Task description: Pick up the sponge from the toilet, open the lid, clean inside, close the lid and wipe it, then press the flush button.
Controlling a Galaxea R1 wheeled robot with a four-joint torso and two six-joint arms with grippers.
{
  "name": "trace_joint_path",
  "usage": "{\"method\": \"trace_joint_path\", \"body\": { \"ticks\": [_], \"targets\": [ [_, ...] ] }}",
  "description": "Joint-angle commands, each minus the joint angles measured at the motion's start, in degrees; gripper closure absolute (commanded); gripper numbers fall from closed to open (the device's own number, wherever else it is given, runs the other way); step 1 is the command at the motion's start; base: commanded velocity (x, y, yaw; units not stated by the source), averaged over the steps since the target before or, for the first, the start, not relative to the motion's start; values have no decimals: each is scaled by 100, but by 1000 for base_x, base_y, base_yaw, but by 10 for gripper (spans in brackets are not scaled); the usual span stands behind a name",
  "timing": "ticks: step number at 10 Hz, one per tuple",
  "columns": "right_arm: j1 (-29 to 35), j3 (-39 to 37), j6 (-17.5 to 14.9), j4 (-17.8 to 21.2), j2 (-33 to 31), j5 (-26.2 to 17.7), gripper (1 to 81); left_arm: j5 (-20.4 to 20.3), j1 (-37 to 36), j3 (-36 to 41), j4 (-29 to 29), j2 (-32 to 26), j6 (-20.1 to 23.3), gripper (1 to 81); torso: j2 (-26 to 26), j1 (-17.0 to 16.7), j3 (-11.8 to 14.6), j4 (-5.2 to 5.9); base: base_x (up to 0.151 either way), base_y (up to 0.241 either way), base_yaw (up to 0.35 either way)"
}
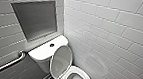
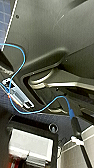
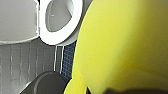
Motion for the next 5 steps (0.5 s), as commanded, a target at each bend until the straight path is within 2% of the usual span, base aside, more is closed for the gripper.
{"method": "trace_joint_path", "body": {
  "ticks": [1, 2, 3, 4, 5],
  "targets": [
    [1036, 162, 357, -117, -406, -703, 811, -279, -123, -1015, -2872, 342, 2426, 10, 0, 0, 0, 0, 0, 0, 0],
    [1378, 162, 461, -109, -337, -971, 811, -546, -132, -1294, -3841, 386, 3171, 10, 0, 0, 0, 0, 0, 0, 0],
    [1686, 136, 592, -108, -232, -1211, 811, -830, -132, -1411, -4640, 395, 3696, 10, 0, 0, 0, 0, 0, 0, 0],
    [1888, 50, 681, -126, -118, -1275, 811, -887, -132, -1447, -4826, 412, 3904, 10, 0, 0, 0, 0, 0, 0, 0],
    [2199, -135, 700, -109, 32, -1362, 811, -895, -132, -1534, -4844, 455, 3905, 10, 0, 0, 0, 0, 0, 0, 0]
  ]
}}
